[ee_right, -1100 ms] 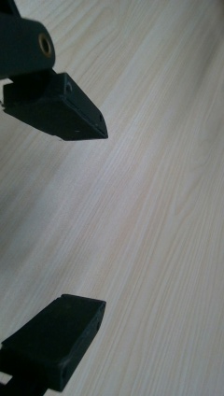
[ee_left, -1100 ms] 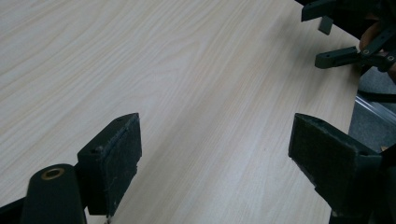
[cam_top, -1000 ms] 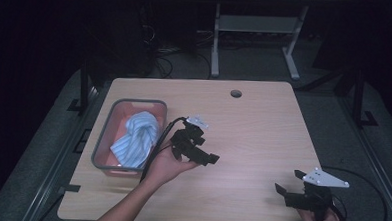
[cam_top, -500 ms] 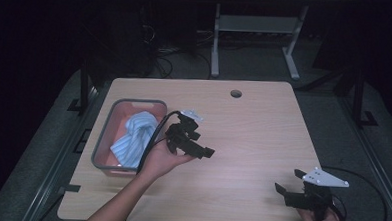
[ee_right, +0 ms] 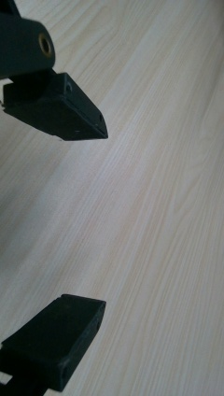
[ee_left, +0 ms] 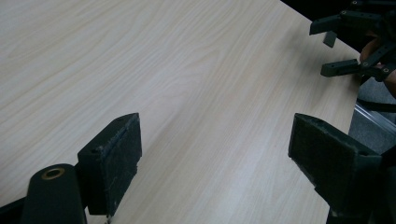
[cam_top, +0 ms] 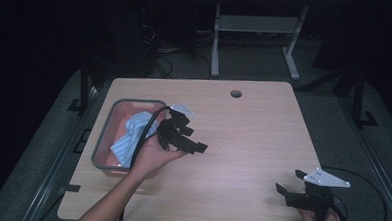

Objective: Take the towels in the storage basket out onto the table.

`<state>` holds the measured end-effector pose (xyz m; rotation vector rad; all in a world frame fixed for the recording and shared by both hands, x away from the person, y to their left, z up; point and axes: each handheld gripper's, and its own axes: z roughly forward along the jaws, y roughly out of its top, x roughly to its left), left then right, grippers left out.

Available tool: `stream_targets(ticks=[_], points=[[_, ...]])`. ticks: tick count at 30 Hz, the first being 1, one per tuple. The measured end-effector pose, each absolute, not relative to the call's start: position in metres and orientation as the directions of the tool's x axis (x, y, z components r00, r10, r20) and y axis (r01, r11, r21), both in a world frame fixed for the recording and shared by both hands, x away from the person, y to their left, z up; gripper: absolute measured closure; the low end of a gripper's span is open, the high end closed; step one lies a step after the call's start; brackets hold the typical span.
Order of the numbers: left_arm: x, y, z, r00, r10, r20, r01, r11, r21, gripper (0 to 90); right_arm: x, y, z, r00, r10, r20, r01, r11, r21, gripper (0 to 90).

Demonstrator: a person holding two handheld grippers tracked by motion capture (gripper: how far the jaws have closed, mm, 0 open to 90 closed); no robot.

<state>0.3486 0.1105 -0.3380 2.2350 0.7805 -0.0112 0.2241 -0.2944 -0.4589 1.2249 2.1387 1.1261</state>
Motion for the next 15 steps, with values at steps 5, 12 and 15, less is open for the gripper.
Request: stream_targets(ticks=[5,12,15], points=[[0.349,0.120,-0.333,0.811,0.536,-0.236,0.538,-0.521,0.663,17.0,0.224,-0.294,-0.458,-0.519,0.855,0.023,0.502,0.283,0.817,14.1],[0.354,0.138,-0.330,0.797,0.548,-0.254,0.554,-0.497,0.667,17.0,0.224,-0.296,-0.457,-0.517,0.856,0.025,0.502,0.279,0.819,14.2],[0.357,0.147,-0.329,0.789,0.560,-0.254,0.563,-0.493,0.663,17.1,0.224,-0.296,-0.458,-0.514,0.857,0.028,0.507,0.277,0.816,14.1]])
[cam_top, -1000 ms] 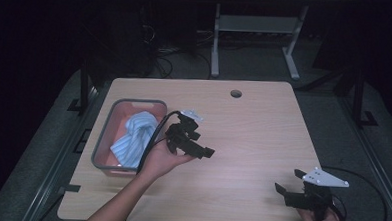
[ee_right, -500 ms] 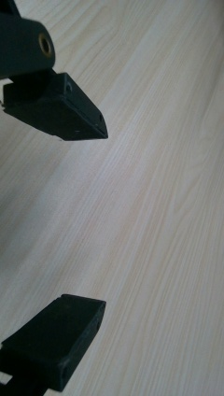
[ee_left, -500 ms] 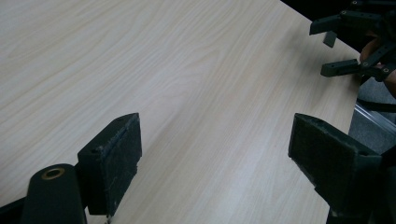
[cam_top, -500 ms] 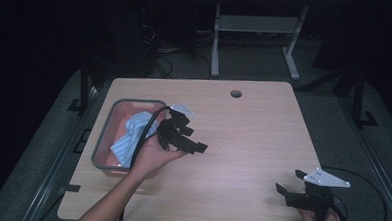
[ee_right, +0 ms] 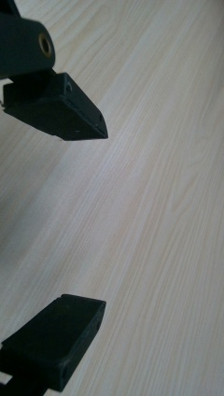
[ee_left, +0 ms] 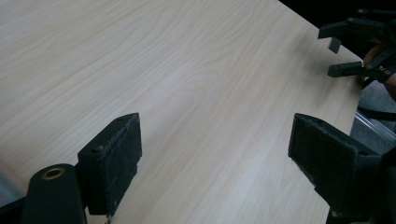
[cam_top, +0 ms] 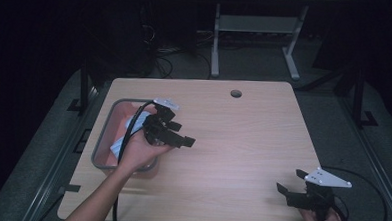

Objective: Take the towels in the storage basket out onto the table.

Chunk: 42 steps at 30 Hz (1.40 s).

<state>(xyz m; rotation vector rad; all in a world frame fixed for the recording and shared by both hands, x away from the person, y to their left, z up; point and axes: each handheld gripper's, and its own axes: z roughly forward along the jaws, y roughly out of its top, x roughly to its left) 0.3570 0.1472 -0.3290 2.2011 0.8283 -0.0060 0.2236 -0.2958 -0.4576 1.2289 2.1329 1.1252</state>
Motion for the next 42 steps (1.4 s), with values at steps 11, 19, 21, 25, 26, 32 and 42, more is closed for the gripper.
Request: stream_targets(ticks=[11,19,21,25,26,32,42], points=[[0.363,0.174,-0.325,0.763,0.594,-0.255,0.586,-0.469,0.661,17.1,0.224,-0.296,-0.458,-0.516,0.856,0.029,0.507,0.278,0.816,14.1],[0.365,0.188,-0.325,0.744,0.614,-0.263,0.605,-0.451,0.657,17.3,0.224,-0.296,-0.458,-0.516,0.856,0.028,0.508,0.279,0.815,14.2],[0.366,0.192,-0.324,0.738,0.621,-0.264,0.610,-0.445,0.656,17.3,0.224,-0.296,-0.457,-0.516,0.856,0.026,0.505,0.280,0.816,14.2],[0.367,0.205,-0.324,0.724,0.635,-0.270,0.620,-0.427,0.658,17.4,0.224,-0.296,-0.458,-0.519,0.854,0.022,0.502,0.284,0.817,14.1],[0.367,0.205,-0.324,0.724,0.635,-0.270,0.620,-0.427,0.658,17.5,0.224,-0.296,-0.458,-0.519,0.854,0.022,0.502,0.284,0.817,14.1],[0.369,0.219,-0.325,0.709,0.647,-0.282,0.634,-0.408,0.657,17.5,0.224,-0.295,-0.458,-0.518,0.855,0.024,0.504,0.283,0.816,14.1],[0.372,0.242,-0.332,0.673,0.670,-0.314,0.667,-0.367,0.648,18.8,0.225,-0.294,-0.458,-0.520,0.854,0.023,0.505,0.286,0.814,14.2]])
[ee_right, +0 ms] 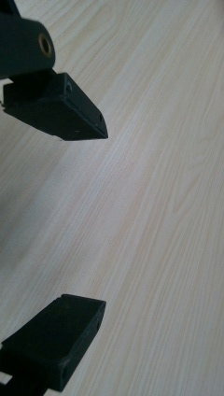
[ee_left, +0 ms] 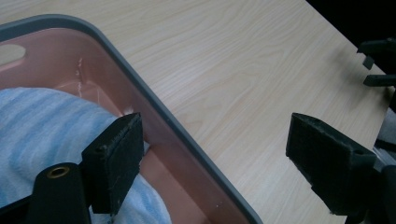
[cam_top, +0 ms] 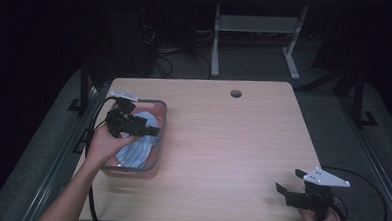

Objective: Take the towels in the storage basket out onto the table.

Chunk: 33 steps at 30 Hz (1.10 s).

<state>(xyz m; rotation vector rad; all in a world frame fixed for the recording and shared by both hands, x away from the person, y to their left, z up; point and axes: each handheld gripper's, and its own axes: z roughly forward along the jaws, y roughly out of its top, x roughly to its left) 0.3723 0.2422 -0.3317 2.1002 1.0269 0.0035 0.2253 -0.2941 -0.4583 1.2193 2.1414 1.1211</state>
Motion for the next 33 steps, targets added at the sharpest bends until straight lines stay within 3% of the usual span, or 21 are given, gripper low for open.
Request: stream_targets(ticks=[16,33], points=[[0.376,0.272,-0.347,0.607,0.729,-0.316,0.706,-0.313,0.636,19.7,0.225,-0.294,-0.458,-0.521,0.853,0.022,0.506,0.288,0.813,14.2],[0.384,0.278,-0.368,0.526,0.799,-0.292,0.759,-0.287,0.585,23.0,0.225,-0.295,-0.458,-0.524,0.851,0.023,0.503,0.287,0.815,14.2]])
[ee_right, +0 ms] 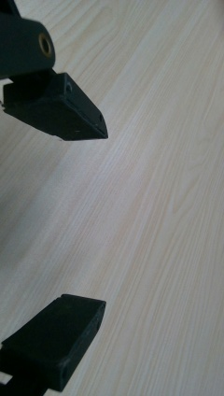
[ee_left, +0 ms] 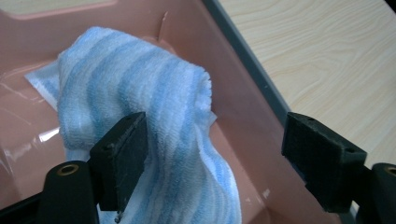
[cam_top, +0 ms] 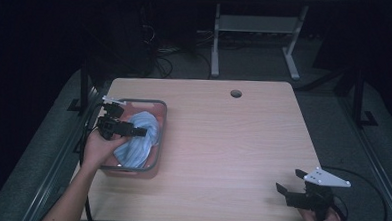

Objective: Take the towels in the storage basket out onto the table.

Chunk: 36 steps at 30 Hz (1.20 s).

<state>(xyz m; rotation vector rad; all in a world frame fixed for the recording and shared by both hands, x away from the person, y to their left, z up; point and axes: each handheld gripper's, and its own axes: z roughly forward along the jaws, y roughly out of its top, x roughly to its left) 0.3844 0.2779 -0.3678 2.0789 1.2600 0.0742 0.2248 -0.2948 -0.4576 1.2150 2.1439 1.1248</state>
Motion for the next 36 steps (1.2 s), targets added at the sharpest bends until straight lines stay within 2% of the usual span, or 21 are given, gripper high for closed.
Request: stream_targets(ticks=[3,21,24,28,30,32,35,36], points=[[0.385,0.277,-0.370,0.514,0.810,-0.281,0.767,-0.288,0.574,23.8,0.225,-0.295,-0.457,-0.524,0.851,0.023,0.502,0.287,0.816,14.2],[0.394,0.268,-0.384,0.464,0.865,-0.192,0.811,-0.327,0.485,42.4,0.224,-0.294,-0.457,-0.527,0.850,0.022,0.501,0.289,0.816,14.2],[0.396,0.267,-0.385,0.449,0.876,-0.177,0.821,-0.326,0.469,47.9,0.224,-0.294,-0.457,-0.527,0.850,0.024,0.502,0.289,0.815,14.1],[0.397,0.266,-0.388,0.430,0.886,-0.170,0.829,-0.313,0.464,49.7,0.224,-0.294,-0.457,-0.526,0.850,0.025,0.502,0.287,0.816,14.2],[0.396,0.266,-0.390,0.432,0.886,-0.169,0.831,-0.319,0.455,55.6,0.224,-0.294,-0.458,-0.526,0.850,0.027,0.502,0.285,0.817,14.2],[0.396,0.266,-0.391,0.432,0.886,-0.172,0.834,-0.320,0.449,57.2,0.224,-0.293,-0.458,-0.528,0.849,0.025,0.501,0.287,0.817,14.2],[0.396,0.266,-0.393,0.442,0.881,-0.165,0.837,-0.340,0.430,66.9,0.224,-0.293,-0.458,-0.529,0.848,0.021,0.501,0.292,0.815,14.2],[0.396,0.267,-0.393,0.444,0.881,-0.165,0.834,-0.340,0.434,66.9,0.224,-0.293,-0.458,-0.529,0.848,0.021,0.500,0.292,0.815,14.2]])
